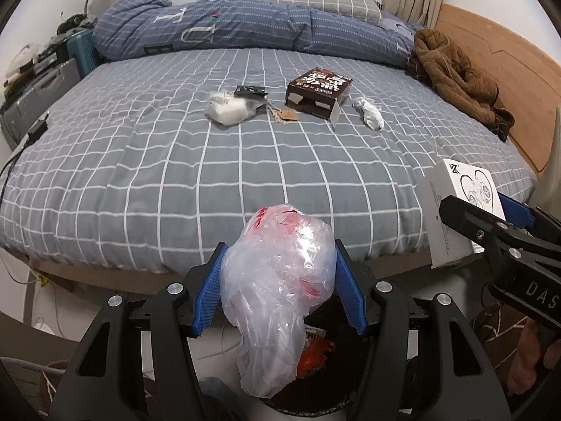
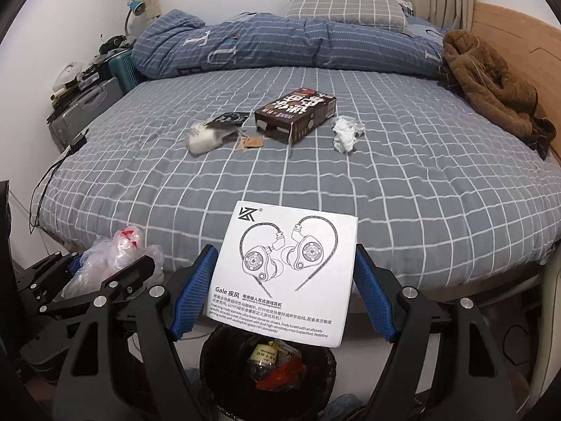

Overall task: Collect trash
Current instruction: 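Carry the plastic bag and white card with both tools over the bin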

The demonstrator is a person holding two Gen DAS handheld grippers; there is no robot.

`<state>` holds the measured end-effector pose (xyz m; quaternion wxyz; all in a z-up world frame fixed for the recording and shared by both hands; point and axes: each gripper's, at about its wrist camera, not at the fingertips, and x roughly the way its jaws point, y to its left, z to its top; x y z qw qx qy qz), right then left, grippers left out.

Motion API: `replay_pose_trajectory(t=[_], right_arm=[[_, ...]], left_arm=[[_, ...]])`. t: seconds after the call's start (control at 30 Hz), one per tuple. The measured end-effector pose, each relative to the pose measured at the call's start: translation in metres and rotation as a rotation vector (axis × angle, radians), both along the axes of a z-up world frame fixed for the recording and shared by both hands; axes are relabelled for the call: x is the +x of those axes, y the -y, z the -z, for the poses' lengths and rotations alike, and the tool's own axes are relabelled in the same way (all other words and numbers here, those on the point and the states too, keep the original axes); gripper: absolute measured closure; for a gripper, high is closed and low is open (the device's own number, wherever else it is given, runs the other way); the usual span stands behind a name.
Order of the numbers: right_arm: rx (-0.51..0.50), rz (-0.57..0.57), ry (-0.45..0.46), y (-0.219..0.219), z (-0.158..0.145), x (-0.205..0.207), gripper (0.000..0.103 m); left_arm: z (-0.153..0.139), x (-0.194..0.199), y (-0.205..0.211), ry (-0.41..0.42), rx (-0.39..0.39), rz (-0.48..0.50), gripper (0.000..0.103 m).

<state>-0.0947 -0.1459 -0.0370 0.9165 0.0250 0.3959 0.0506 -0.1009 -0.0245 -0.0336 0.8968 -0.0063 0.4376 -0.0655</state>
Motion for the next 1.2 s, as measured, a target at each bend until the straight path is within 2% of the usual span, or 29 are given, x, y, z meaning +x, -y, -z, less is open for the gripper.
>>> replay_pose_trajectory(t=[0.63,0.93,1.2], right_arm=[[-0.012,-0.008,-0.092,-0.01,0.037,-0.039,0.029],[-0.007,-0.019,-0.171,-0.008,0.078,-0.03,0.029],[-0.015,-0.039,-0.239,-0.013,0.112,-0.018,0.029]], left_arm=[[0.024,-0.048,-0.017,-0.065,0.018,-0.022,0.045],[0.064,-0.039,-0.028,-0.13,0.002,-0.043,0.046],[0.094,-0.02,-0.033,-0.156,0.008,-0.051,0.046]])
